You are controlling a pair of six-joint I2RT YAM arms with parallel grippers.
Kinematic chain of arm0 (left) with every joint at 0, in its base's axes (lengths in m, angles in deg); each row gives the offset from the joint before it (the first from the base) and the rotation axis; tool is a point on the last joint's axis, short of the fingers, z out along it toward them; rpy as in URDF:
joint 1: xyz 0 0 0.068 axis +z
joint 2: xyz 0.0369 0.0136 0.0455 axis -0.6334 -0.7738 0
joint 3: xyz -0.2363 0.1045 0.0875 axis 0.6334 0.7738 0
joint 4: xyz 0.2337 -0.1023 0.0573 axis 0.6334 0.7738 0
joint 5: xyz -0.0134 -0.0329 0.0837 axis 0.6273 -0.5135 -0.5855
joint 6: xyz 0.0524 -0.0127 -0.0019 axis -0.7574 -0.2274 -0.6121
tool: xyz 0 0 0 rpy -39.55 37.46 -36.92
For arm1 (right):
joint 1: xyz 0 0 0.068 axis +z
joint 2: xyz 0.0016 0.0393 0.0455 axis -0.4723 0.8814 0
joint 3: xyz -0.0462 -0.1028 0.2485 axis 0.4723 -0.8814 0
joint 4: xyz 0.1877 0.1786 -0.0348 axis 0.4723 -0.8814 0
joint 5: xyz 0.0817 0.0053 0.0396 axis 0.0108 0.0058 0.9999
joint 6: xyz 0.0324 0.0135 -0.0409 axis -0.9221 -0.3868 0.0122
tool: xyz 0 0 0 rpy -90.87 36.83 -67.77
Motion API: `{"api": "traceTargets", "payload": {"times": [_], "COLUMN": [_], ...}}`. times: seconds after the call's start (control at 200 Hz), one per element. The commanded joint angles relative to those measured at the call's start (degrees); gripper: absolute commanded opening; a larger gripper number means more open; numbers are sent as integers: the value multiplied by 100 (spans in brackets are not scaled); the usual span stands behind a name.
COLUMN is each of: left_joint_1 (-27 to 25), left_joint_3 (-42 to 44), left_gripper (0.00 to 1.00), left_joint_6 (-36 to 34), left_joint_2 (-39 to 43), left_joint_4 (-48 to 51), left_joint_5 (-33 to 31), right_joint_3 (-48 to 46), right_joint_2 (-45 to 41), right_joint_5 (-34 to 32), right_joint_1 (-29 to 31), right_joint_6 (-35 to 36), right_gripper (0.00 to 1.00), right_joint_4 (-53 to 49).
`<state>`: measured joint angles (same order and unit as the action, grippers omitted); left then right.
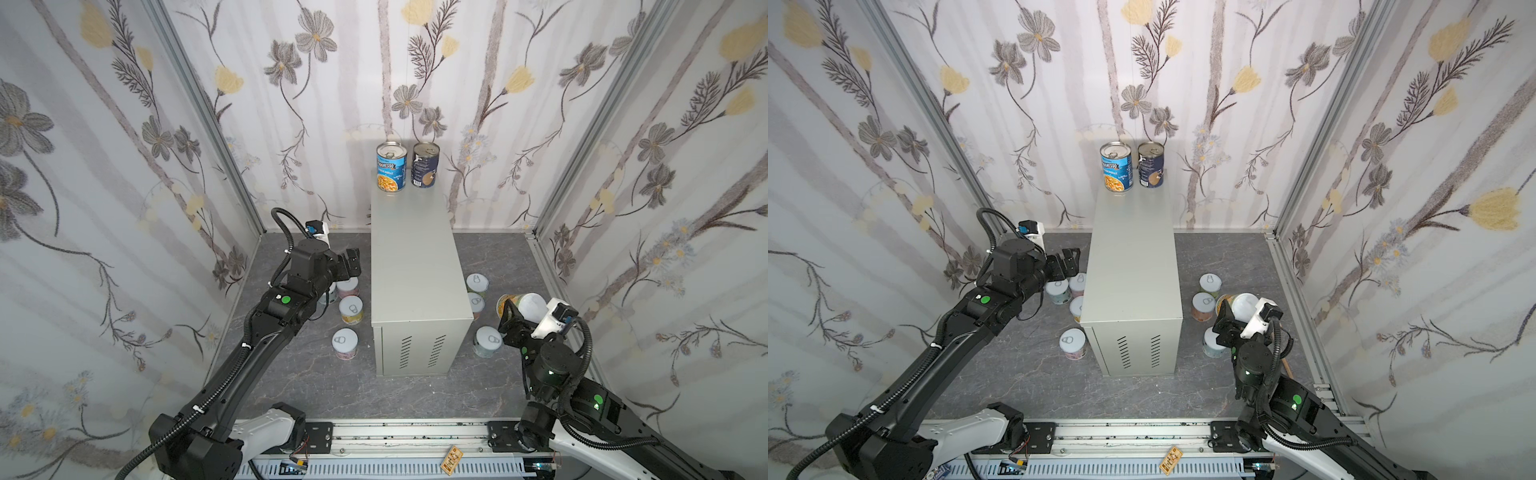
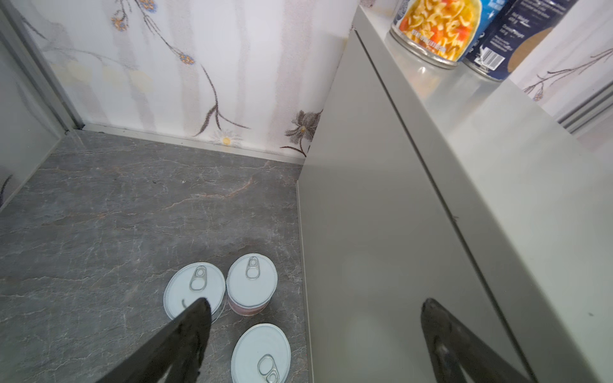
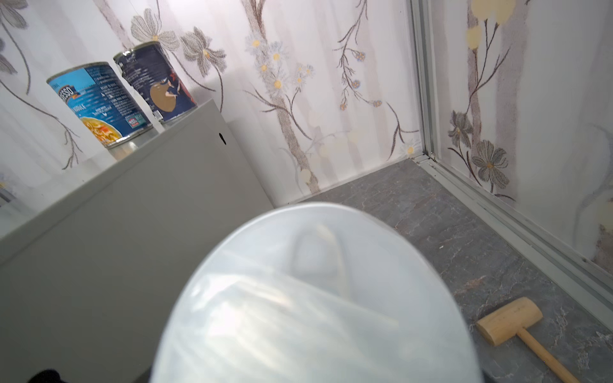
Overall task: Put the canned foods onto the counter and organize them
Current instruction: 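Lift the white-lidded can up toward the cabinet top with the right gripper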
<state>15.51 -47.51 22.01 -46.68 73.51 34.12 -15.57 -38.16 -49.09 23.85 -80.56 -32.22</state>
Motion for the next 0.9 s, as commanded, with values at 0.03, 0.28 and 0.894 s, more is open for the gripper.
{"api": "traceTargets", "payload": {"times": [0.03,0.28,0.894], "left_joint_1": [28,76,146], "left_joint_3": [119,414,584], "left_gripper": [100,100,100], "left_joint_6": [182,476,803], "left_joint_2": [36,9,-91], "left_joint_4": [-206,-274,-182], "left_joint_5": [-360,-258,336], "right_joint_3": [460,1404,3939], "right_joint_2": [369,1326,4263], "right_joint_5": [907,2223,5610], "right_joint_1": [-502,-1225,-2365], "right_joint_6": [815,1427,1973], "right_gripper": [59,59,59], "right_joint_4": [1370,1925,2328]}}
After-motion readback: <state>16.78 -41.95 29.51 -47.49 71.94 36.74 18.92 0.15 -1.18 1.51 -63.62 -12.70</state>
